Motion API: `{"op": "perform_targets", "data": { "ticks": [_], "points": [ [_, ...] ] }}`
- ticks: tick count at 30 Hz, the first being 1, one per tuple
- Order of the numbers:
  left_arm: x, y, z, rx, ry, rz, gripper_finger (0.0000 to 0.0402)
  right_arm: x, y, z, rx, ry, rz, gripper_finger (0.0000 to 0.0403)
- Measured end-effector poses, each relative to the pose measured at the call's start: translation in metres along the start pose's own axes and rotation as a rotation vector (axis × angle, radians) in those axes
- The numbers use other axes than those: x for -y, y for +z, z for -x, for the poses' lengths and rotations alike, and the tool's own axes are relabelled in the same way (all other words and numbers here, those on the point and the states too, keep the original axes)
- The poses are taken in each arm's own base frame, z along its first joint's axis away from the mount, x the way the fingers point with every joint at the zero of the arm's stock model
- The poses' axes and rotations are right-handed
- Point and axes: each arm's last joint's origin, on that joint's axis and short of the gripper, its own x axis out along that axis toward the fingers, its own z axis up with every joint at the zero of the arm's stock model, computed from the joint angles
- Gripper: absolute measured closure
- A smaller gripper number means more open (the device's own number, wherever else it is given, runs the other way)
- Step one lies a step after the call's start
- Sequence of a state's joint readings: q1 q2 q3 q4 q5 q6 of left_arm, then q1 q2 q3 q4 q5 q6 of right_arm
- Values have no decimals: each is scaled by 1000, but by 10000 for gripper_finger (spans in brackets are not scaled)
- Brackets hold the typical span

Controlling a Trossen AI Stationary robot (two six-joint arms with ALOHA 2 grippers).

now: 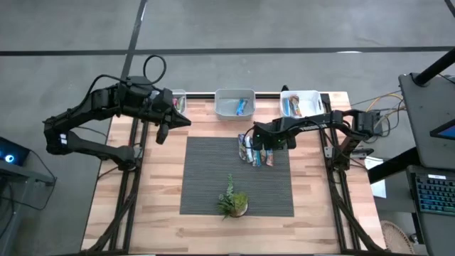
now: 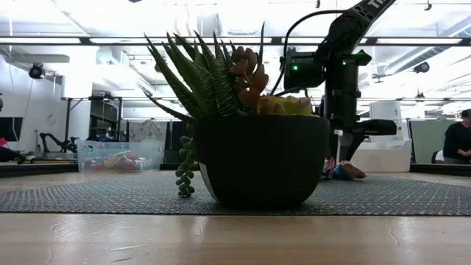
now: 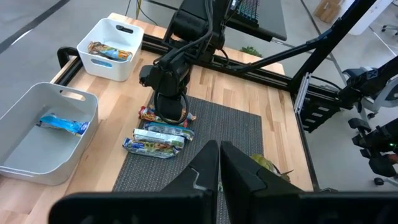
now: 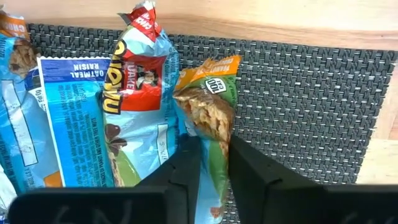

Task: Pick and place Granola Bars by type
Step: Put the yellow granola bar into the white bin

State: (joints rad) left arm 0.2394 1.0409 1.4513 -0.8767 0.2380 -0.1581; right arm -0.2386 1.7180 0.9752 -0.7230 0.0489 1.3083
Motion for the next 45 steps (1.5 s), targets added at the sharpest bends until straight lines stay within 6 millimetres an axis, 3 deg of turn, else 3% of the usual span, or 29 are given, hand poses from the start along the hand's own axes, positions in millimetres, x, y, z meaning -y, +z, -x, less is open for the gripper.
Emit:
{"op": "perform_targets", "data": {
  "ticks": [12, 24, 45],
  "points": [
    [0, 0, 0, 0, 1, 7, 401, 0, 0, 2, 4, 4, 9, 350],
    [0, 0, 0, 0, 1, 6, 401, -8, 5, 36, 64, 113, 54, 350],
    [0, 0, 0, 1, 0, 38, 401, -3, 3, 31, 59, 73, 114, 343]
  ]
}}
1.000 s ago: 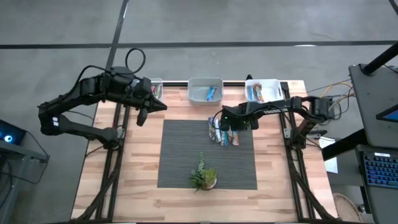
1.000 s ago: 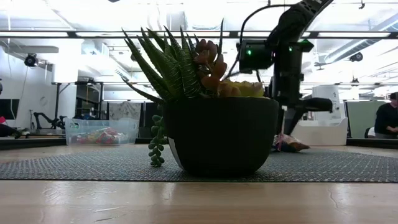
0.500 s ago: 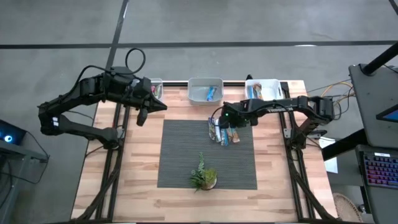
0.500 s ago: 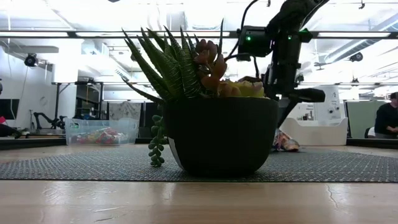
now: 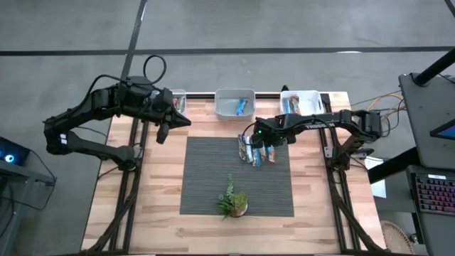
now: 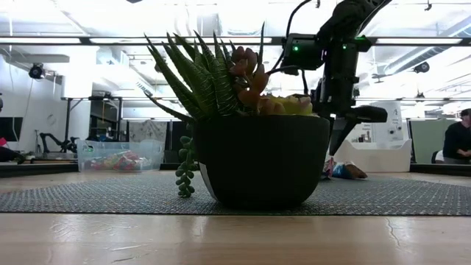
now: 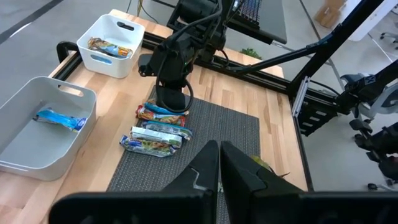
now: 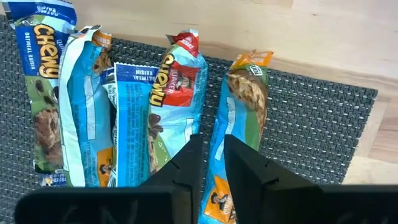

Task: Pick and place Granola Bars by type
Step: Put the yellow granola bar into the white bin

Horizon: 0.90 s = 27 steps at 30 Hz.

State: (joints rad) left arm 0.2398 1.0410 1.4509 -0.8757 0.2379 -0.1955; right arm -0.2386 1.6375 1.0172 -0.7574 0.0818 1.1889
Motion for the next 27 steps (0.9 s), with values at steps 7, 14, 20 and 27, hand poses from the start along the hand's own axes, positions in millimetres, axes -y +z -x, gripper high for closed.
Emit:
{"op": "perform_targets", "data": {
  "ticks": [7, 14, 20, 27],
  "points": [
    [0, 0, 0, 0, -1, 13, 401, 0, 0, 0, -1, -1, 5, 264],
    [0, 0, 0, 0, -1, 21, 401, 6, -1, -5, -11, -30, -31, 176],
    [0, 0, 0, -1, 0, 22, 401, 10, 0, -7, -12, -51, -49, 155],
    [0, 0, 0, -1, 0, 22, 401, 13, -1, -10, -13, -64, -52, 170]
  ]
}}
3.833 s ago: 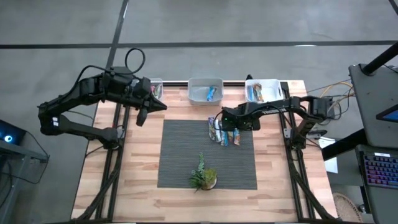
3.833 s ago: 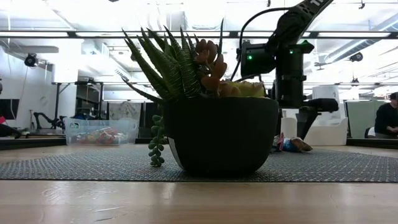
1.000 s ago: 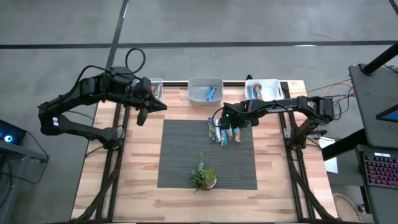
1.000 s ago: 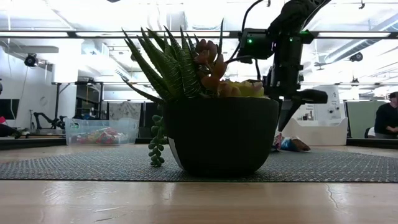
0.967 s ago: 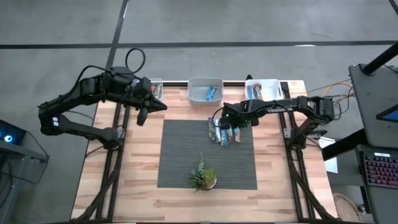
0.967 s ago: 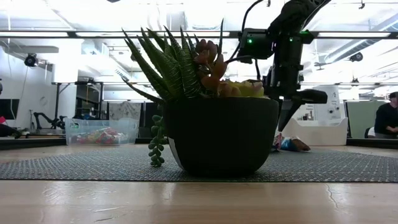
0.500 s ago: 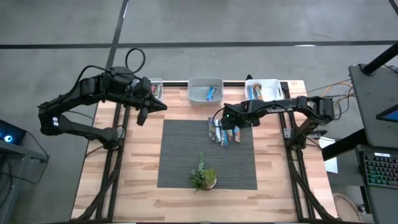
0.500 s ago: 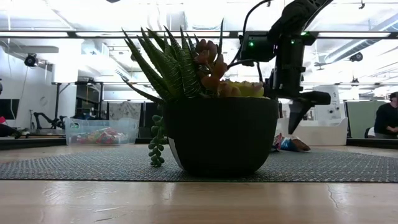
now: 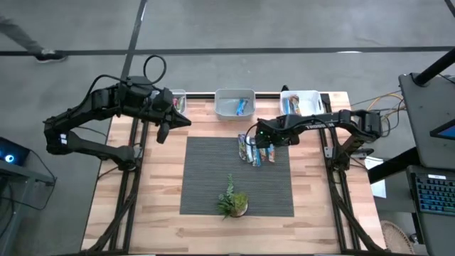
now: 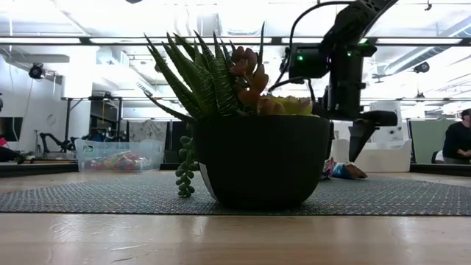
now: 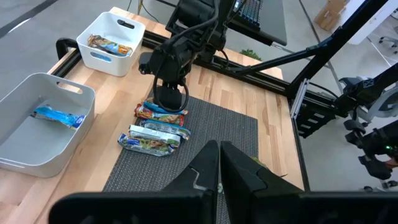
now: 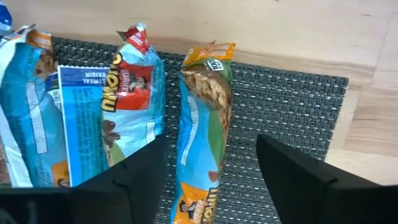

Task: Pick and place Granola Bars by type
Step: Put the yellow granola bar into the white bin

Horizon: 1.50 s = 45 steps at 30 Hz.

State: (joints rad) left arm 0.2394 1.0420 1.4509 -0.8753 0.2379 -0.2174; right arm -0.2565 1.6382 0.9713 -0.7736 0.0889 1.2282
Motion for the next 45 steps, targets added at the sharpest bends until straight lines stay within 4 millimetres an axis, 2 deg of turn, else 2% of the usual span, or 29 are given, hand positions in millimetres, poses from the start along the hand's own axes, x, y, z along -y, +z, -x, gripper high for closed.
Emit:
{"op": "perform_targets", "data": {
  "ticks": [8, 17, 27, 31, 39, 45],
  "points": [
    [0, 0, 0, 3, 0, -1, 401, -1, 0, -6, 15, 46, -6, 174],
    [0, 1, 0, 9, -1, -2, 401, -3, -2, -27, -20, -19, 3, 177],
    [0, 1, 0, 8, -1, -3, 401, -3, -2, -28, -30, -22, 4, 181],
    [0, 1, 0, 8, -1, -9, 401, -3, -3, -28, -35, -27, 4, 204],
    [0, 1, 0, 8, -1, -9, 401, -3, -3, -29, -44, -21, 8, 284],
    [0, 1, -2, 3, 0, -7, 401, -3, -3, -29, -49, -25, 13, 323]
  ]
}}
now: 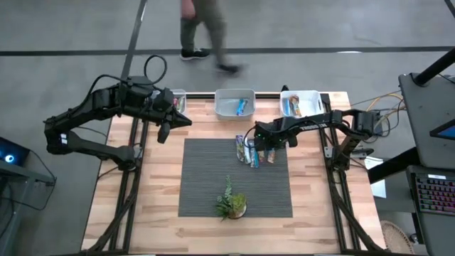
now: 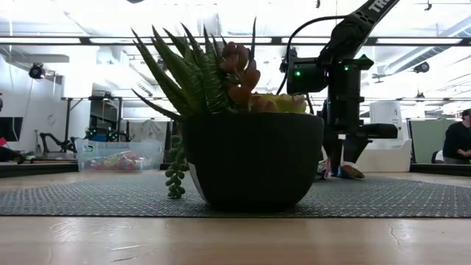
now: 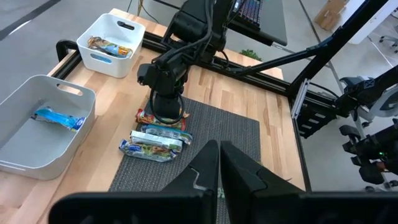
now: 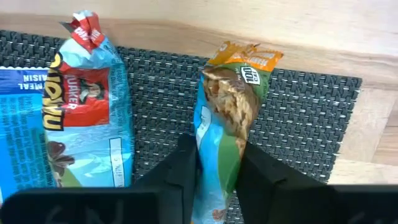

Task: Pick and place Granola Bars by type
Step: Put the yellow granola bar into the white bin

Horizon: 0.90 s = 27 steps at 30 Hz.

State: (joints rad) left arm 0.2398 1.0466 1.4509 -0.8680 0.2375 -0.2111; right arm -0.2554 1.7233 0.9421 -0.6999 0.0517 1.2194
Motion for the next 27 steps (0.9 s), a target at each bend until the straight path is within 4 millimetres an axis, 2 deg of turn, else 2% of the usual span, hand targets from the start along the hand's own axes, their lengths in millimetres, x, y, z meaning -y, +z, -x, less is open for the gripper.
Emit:
{"op": "perform_targets", "data": {
  "ticks": [9, 20, 27],
  "points": [
    [0, 0, -1, -4, 0, 1, 401, 0, 0, 6, -2, 24, 16, 337],
    [0, 0, -1, -3, 1, 2, 401, -9, 7, 48, 70, 103, 88, 347],
    [0, 0, -1, -3, 1, 8, 401, -6, 17, 80, 133, 73, 134, 349]
  ]
}}
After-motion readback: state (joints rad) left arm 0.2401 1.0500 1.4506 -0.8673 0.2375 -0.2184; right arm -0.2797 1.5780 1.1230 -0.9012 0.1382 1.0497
